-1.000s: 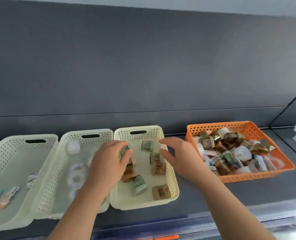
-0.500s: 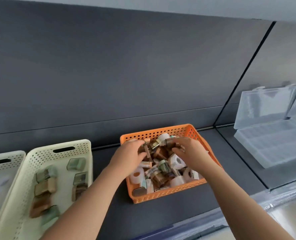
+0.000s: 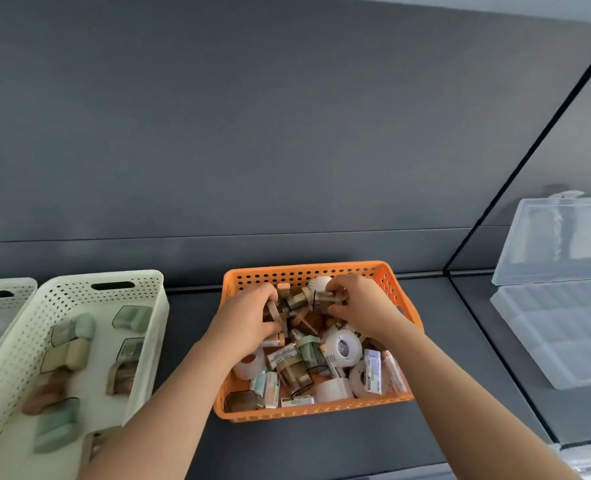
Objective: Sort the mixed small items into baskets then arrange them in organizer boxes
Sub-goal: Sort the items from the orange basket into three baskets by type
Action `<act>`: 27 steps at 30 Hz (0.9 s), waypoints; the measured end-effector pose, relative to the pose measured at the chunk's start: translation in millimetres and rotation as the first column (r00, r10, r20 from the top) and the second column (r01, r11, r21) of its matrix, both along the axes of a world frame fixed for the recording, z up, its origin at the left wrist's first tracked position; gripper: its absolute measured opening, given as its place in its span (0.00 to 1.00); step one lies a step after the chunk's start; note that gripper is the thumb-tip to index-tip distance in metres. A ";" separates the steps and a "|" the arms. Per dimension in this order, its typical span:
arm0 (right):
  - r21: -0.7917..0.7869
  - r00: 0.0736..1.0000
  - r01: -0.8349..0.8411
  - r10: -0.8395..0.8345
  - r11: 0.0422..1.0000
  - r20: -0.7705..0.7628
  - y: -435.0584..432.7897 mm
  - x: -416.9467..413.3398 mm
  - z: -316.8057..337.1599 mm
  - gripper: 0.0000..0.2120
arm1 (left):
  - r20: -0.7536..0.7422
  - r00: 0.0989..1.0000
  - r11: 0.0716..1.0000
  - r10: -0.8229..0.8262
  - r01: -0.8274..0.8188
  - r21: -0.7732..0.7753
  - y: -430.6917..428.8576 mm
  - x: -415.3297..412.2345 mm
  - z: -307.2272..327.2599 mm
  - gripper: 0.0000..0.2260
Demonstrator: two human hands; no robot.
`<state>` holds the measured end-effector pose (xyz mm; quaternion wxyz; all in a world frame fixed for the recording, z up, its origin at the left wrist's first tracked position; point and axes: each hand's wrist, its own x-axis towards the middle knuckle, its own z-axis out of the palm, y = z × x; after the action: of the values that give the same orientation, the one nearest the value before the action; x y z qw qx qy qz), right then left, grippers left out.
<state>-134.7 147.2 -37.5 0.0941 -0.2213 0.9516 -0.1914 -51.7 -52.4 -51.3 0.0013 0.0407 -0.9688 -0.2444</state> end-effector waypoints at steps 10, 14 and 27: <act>-0.353 0.992 -0.121 0.123 0.928 -0.017 -67.2 37.8 28.8 0.15 | -0.172 0.865 0.771 0.472 -0.310 0.556 -59.8 81.8 29.6 0.17; -0.447 0.971 -0.186 0.233 0.875 0.054 -121.0 65.0 29.3 0.15 | -0.130 0.787 0.710 0.604 -0.456 0.537 -107.0 124.0 29.2 0.19; -0.126 0.938 -0.338 0.344 0.933 0.036 -244.2 105.3 -2.9 0.15 | 0.108 0.873 0.850 0.475 -0.487 0.201 -204.1 160.4 -2.4 0.20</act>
<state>-29.3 -96.9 -40.3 0.1401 -0.3826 0.8827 -0.2342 108.7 -256.6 -53.6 0.0315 0.2882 -0.8939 -0.3419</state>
